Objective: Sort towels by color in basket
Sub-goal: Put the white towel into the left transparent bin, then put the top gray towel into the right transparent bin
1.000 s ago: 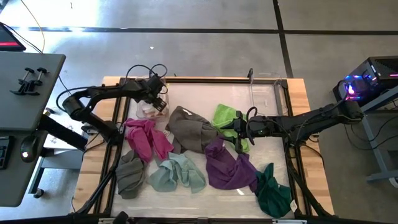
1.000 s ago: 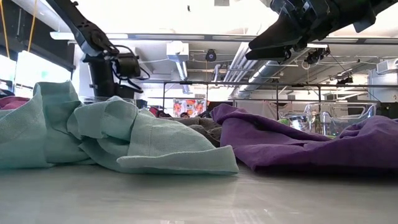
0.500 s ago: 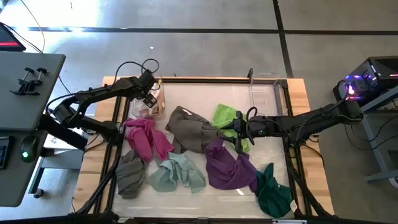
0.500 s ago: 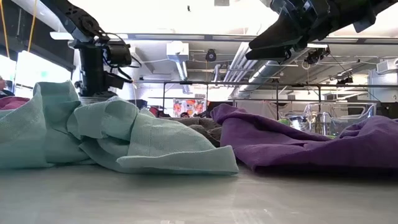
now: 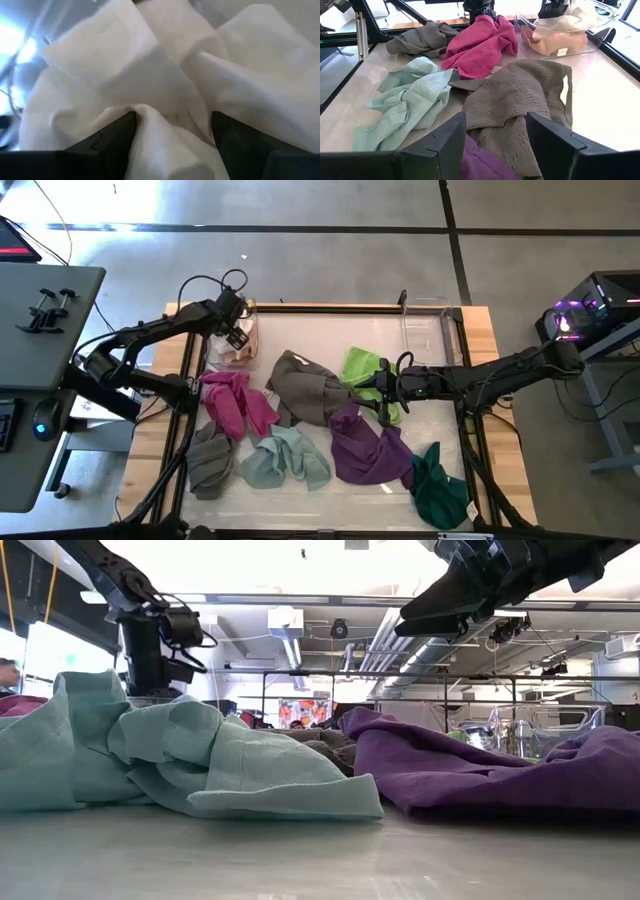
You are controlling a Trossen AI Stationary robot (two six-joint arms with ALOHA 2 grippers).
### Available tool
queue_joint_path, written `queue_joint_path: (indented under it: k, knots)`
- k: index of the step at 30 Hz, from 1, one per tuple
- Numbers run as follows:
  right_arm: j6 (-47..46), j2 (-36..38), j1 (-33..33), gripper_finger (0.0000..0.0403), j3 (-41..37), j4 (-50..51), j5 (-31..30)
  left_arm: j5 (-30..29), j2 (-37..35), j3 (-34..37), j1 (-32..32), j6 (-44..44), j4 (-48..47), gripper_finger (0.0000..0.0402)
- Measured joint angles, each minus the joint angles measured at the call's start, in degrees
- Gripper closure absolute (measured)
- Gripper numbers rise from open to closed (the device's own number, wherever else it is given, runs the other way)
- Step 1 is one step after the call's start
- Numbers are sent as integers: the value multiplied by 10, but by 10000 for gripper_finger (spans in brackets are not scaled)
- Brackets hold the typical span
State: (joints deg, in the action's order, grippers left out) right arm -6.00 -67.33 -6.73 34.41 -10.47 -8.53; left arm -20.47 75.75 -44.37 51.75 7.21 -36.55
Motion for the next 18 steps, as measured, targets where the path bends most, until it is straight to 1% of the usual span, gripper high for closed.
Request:
queue_joint_path:
  k: [7, 12, 18]
  knots:
    - [0, 0, 0, 199, 0, 0, 0, 68, -25, -64, 0, -52, -120, 129]
    - [0, 0, 0, 199, 0, -1, 0, 64, -50, -111, -10, -104, -165, 129]
    - [0, 0, 0, 199, 0, -1, -1, 64, -84, -140, -48, -125, -161, 129]
